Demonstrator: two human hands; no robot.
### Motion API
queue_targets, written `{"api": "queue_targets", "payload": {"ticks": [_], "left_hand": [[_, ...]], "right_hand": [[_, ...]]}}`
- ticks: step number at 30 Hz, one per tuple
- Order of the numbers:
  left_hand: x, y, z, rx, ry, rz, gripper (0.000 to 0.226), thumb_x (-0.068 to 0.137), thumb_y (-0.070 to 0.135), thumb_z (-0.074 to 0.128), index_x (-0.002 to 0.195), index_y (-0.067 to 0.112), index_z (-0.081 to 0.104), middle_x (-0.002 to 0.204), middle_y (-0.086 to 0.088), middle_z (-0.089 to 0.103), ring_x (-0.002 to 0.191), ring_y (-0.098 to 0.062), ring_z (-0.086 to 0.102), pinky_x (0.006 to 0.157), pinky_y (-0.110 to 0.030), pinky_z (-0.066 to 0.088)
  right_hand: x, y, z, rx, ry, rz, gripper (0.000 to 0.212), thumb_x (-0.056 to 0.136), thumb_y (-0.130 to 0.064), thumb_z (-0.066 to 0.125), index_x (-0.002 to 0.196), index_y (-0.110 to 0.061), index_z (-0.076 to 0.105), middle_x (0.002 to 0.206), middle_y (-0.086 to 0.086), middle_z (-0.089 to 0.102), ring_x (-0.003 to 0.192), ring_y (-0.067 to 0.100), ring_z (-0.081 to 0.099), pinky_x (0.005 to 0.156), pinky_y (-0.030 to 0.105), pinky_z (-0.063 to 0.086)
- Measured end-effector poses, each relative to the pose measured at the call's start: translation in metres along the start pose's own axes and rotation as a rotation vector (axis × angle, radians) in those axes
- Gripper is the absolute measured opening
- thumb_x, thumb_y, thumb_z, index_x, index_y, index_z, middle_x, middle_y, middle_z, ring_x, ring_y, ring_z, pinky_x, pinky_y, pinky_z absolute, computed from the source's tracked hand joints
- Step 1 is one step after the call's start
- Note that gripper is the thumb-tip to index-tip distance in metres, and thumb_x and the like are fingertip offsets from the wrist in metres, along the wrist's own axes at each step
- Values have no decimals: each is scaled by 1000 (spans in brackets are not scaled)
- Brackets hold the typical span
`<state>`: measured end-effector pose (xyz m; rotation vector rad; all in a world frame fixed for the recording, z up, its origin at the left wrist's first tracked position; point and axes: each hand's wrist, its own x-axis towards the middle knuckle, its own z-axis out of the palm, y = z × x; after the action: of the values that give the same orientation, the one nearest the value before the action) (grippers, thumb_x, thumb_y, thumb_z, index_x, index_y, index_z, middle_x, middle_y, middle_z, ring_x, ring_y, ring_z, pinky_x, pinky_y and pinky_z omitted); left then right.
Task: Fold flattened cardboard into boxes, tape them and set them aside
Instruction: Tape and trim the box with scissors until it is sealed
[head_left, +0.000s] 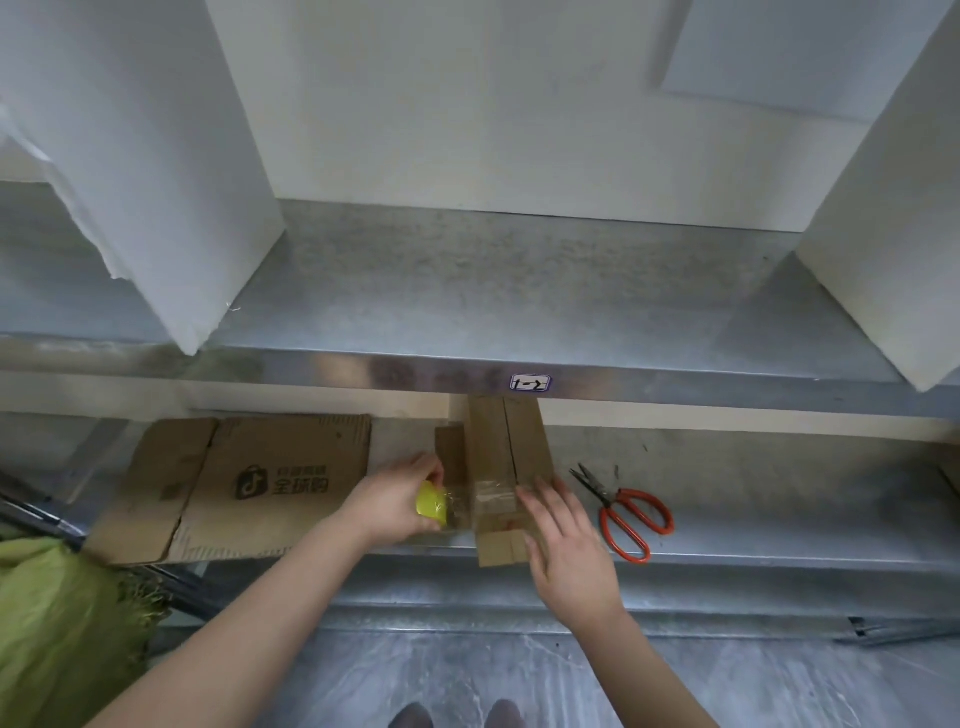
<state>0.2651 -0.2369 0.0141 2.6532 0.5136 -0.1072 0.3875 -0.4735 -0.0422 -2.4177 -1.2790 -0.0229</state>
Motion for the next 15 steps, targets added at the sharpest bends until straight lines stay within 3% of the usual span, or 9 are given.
{"api": "queue_targets", "payload": {"ticks": [4,7,10,15], "left_hand": [[4,-4,0,150,23,95,46,67,37,78,98,25,46,103,9,54,89,-16,51,66,-29,31],[-1,-24,-6,184,21,80,44,67,37,76,98,24,48,102,7,54,89,-18,53,65,-30,34],[-7,-37,-12,75,21,-2,47,65,39,79,97,24,48,100,9,53,88,-18,54,68,-30,42],[-17,-14,-6,-85,32,-1,51,63,41,82,97,23,49,97,13,47,86,-16,55,66,-28,38]], "right_hand": [[0,-4,0,3,14,24,48,95,-34,40,142,-33,38,147,-7,43,142,18,30,107,33,40],[0,-6,1,8,19,35,47,95,-34,38,142,-34,38,147,-8,43,142,18,32,105,33,42],[1,-10,-1,10,30,56,47,94,-37,39,141,-34,40,146,-6,45,140,20,35,104,36,43],[4,-20,-7,-28,54,64,43,95,-45,38,136,-34,45,140,-4,51,135,23,41,109,49,40]]}}
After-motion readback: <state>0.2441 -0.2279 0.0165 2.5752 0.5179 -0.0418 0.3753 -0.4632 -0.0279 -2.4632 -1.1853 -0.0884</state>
